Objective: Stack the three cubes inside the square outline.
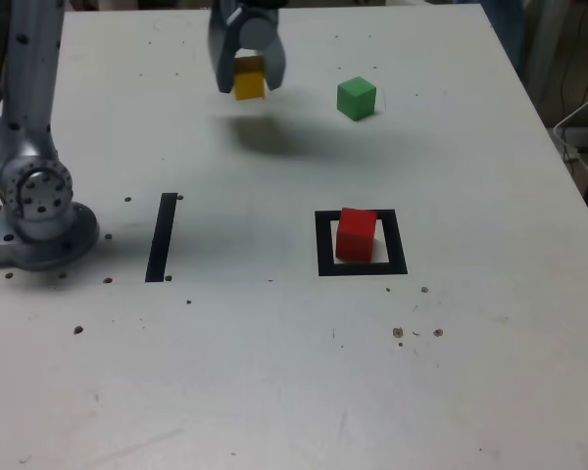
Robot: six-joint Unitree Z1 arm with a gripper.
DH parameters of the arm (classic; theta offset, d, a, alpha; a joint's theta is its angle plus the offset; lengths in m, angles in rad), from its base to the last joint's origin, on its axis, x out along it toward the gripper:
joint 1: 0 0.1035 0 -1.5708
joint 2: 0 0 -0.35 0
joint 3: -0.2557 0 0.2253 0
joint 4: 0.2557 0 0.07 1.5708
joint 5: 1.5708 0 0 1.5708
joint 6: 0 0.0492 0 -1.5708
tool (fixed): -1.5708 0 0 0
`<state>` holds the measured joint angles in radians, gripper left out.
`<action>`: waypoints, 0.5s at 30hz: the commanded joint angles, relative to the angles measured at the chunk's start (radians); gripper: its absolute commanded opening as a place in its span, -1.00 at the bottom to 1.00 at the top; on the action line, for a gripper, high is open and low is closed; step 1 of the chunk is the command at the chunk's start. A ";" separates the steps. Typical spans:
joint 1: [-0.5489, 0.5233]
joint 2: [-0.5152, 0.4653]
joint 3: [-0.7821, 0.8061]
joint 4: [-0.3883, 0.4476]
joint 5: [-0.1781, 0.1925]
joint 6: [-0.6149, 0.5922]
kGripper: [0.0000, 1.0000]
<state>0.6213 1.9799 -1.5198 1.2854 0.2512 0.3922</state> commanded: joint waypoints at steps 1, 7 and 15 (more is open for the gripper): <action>-0.050 -0.025 -0.008 0.003 -0.005 0.020 -0.89; -0.209 -0.061 -0.005 0.016 -0.036 0.033 -0.94; -0.412 -0.080 -0.026 0.100 -0.086 -0.014 -0.94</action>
<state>0.2349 1.9120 -1.5344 1.3690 0.1708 0.3852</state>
